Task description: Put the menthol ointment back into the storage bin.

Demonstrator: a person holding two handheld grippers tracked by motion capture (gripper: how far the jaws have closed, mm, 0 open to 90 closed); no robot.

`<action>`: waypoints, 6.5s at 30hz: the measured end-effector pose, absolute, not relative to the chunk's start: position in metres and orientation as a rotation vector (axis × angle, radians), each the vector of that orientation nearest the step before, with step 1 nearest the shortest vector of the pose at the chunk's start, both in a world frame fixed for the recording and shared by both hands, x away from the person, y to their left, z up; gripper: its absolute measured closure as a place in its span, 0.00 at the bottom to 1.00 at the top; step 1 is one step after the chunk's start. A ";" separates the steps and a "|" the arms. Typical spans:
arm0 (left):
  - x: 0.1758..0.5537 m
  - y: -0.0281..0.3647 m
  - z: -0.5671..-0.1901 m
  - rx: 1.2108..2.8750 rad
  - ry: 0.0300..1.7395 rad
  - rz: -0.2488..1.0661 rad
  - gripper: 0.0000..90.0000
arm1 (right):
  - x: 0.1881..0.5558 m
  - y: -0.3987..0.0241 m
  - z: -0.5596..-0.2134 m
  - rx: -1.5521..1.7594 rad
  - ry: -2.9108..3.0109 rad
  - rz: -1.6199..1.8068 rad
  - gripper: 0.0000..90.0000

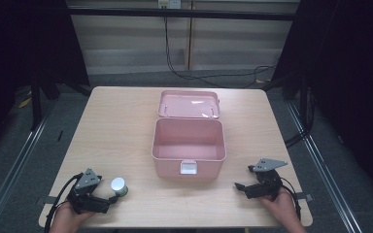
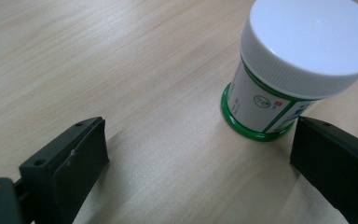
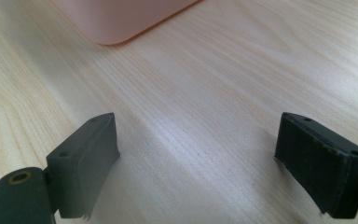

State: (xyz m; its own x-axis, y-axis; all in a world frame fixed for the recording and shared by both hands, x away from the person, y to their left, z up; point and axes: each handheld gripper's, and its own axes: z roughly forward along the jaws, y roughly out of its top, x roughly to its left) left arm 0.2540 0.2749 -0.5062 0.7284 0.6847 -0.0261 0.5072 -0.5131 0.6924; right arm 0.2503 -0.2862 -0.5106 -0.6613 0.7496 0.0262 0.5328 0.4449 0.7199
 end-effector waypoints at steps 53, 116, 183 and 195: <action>0.315 0.194 -0.435 2.852 1.028 -0.170 0.38 | 0.250 -0.286 -0.511 1.100 2.402 1.038 0.14; 0.325 0.172 -0.347 2.813 0.949 -0.096 0.56 | 0.250 -0.286 -0.511 1.099 2.402 1.037 0.14; 0.415 0.015 -0.297 2.738 0.980 0.017 0.56 | 0.250 -0.286 -0.511 1.098 2.402 1.037 0.14; 0.421 0.005 -0.316 2.711 1.029 0.054 0.56 | 0.250 -0.286 -0.511 1.099 2.402 1.037 0.14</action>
State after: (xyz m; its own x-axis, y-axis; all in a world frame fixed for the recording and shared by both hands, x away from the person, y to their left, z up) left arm 0.4212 0.0053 -0.3159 0.7511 0.6583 -0.0503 0.6494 -0.7229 0.2360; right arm 0.2504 -0.2862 -0.5105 -0.6611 0.7499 0.0232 0.5311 0.4459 0.7205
